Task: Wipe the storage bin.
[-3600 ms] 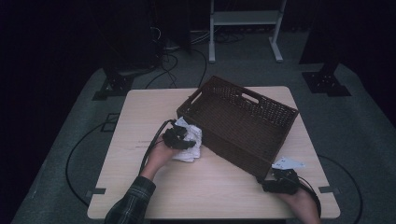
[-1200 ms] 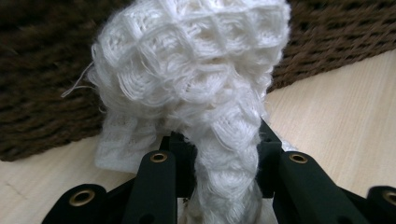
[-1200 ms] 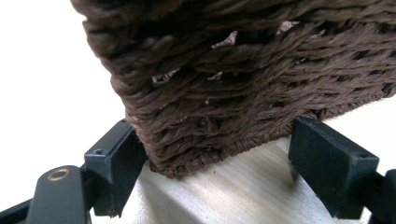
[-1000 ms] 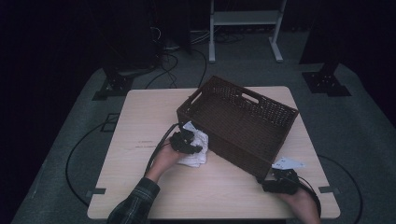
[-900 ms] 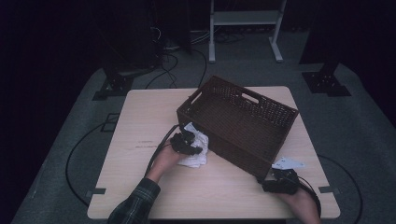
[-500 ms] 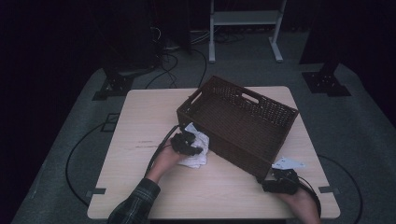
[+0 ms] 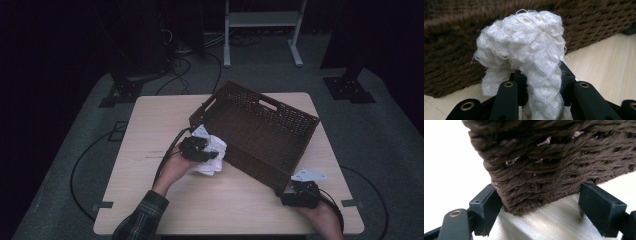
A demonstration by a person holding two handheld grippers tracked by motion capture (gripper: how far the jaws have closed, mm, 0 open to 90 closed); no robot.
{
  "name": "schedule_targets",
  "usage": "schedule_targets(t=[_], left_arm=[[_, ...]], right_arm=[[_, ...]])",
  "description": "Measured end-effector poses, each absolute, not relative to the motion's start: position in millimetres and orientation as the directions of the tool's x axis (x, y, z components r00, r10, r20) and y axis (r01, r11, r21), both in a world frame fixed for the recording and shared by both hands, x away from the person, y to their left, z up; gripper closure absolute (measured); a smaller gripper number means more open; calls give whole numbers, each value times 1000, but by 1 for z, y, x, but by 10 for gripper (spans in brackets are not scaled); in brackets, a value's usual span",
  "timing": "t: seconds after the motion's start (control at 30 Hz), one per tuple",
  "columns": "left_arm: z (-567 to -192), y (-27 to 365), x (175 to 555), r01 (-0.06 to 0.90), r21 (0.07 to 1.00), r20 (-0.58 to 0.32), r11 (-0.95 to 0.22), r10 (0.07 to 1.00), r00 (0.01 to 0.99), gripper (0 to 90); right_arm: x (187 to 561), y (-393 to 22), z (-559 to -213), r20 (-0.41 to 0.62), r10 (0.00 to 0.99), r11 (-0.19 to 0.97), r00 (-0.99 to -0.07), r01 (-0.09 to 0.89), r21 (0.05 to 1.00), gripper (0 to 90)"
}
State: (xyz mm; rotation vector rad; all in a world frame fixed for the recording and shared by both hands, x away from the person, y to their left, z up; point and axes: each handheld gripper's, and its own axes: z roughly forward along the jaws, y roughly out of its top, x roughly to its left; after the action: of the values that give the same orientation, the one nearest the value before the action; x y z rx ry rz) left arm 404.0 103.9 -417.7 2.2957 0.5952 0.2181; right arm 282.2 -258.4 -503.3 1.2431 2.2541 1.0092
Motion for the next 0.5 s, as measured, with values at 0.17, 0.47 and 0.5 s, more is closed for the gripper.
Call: schedule_targets(t=[0.17,0.47,0.5], left_arm=[[-410,103,400,335,712,-10,-617,468,883,680],[-398,100,393,304,748,5,-590,462,887,680],[-398,100,393,304,748,5,-590,462,887,680]], right_arm=[[282,-258,-503,17,842,352,-540,573,740,189],[282,-258,-503,17,842,353,-540,573,740,190],[282,-258,-503,17,842,353,-540,573,740,190]])
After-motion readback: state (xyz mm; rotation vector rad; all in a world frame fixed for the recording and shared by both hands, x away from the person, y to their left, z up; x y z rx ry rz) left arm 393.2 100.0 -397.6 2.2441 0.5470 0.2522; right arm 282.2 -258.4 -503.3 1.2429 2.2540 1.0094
